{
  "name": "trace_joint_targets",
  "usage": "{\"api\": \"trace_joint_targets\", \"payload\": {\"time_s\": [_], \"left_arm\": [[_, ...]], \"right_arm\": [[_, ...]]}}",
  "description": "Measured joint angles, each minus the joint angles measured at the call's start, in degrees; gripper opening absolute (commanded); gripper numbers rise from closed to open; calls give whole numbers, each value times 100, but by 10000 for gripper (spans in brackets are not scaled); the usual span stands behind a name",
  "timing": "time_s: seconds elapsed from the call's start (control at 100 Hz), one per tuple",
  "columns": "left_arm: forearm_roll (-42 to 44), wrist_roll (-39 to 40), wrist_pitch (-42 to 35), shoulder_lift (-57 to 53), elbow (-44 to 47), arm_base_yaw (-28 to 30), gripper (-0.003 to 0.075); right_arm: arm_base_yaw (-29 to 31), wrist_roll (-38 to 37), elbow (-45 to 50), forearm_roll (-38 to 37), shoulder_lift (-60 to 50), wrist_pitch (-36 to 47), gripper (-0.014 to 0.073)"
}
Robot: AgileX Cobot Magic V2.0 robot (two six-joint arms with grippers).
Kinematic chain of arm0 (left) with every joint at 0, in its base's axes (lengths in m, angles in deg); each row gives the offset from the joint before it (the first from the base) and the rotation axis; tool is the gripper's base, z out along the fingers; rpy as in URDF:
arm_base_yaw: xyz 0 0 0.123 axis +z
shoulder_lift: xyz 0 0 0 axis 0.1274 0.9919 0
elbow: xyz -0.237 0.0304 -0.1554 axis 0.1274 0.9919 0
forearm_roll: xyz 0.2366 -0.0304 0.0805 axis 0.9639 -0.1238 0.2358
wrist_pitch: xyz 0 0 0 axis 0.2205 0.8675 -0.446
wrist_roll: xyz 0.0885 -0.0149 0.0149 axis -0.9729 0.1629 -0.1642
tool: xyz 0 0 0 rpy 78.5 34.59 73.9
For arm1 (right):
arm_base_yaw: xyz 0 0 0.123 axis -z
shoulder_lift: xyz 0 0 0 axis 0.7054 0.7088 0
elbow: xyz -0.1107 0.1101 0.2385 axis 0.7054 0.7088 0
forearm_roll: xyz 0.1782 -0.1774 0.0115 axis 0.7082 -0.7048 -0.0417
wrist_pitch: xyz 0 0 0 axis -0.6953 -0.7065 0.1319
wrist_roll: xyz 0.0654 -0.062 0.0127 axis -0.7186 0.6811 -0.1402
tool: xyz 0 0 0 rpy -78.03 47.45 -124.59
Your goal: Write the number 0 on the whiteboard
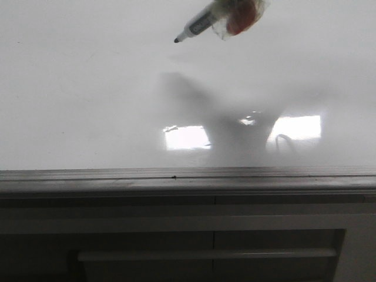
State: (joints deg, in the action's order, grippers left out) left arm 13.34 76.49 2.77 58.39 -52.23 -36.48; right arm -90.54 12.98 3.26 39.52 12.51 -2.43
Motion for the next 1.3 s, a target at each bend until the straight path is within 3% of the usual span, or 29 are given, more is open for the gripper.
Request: {"api": "trace_joint_targets", "payload": {"time_s": [0.19,0.55,1.1,1.3], "left_arm": [[-9,0,0,0,0,0,-20],[-9,0,8,0,0,0,-20],[-9,0,8,0,0,0,-20],[-9,0,8,0,0,0,-20]], "right_arm": [[0,19,0,0,196,389,-65],[0,24,-71,0,651,338,-65],[0,33,-131,0,651,-741,-62],[292,33,-155,41,562,-1307,-46]]}}
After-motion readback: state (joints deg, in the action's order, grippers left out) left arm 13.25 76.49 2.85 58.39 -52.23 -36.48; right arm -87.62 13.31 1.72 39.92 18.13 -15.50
